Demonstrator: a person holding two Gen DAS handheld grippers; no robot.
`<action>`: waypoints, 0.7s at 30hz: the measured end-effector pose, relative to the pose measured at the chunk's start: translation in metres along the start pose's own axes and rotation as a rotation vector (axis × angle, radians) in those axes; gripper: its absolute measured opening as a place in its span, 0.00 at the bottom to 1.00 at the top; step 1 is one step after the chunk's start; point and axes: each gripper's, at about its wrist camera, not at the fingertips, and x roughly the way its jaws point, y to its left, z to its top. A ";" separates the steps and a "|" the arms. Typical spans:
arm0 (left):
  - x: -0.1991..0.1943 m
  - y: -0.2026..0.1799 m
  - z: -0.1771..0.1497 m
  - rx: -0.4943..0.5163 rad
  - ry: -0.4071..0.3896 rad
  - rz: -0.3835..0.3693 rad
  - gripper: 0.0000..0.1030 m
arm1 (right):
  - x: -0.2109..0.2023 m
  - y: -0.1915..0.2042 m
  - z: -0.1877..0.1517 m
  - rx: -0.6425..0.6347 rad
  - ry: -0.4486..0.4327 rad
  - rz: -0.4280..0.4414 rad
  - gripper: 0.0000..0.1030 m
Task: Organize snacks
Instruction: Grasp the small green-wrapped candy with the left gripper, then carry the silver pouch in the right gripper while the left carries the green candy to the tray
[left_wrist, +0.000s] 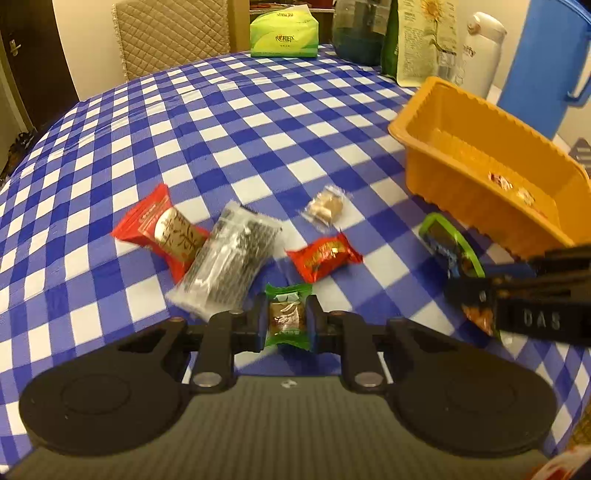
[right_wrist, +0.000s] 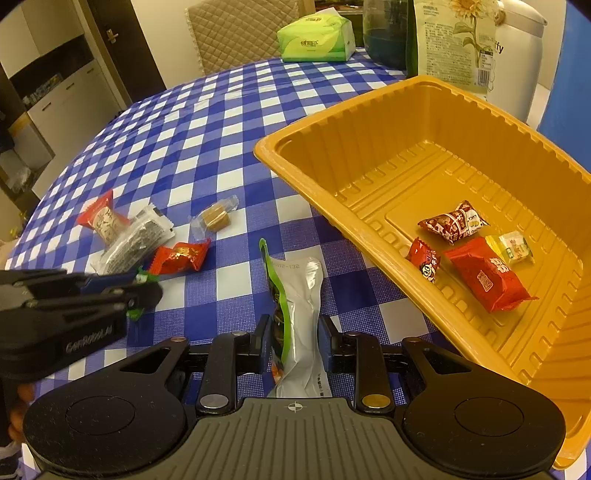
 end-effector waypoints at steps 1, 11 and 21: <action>-0.002 -0.001 -0.002 0.001 0.003 -0.001 0.18 | 0.000 0.000 0.000 -0.003 0.000 0.000 0.26; -0.009 -0.004 -0.010 0.005 0.013 0.010 0.18 | 0.003 0.008 -0.007 -0.094 -0.021 -0.008 0.26; -0.043 -0.011 -0.015 0.014 -0.021 0.010 0.18 | -0.018 0.003 -0.018 -0.057 -0.033 0.080 0.26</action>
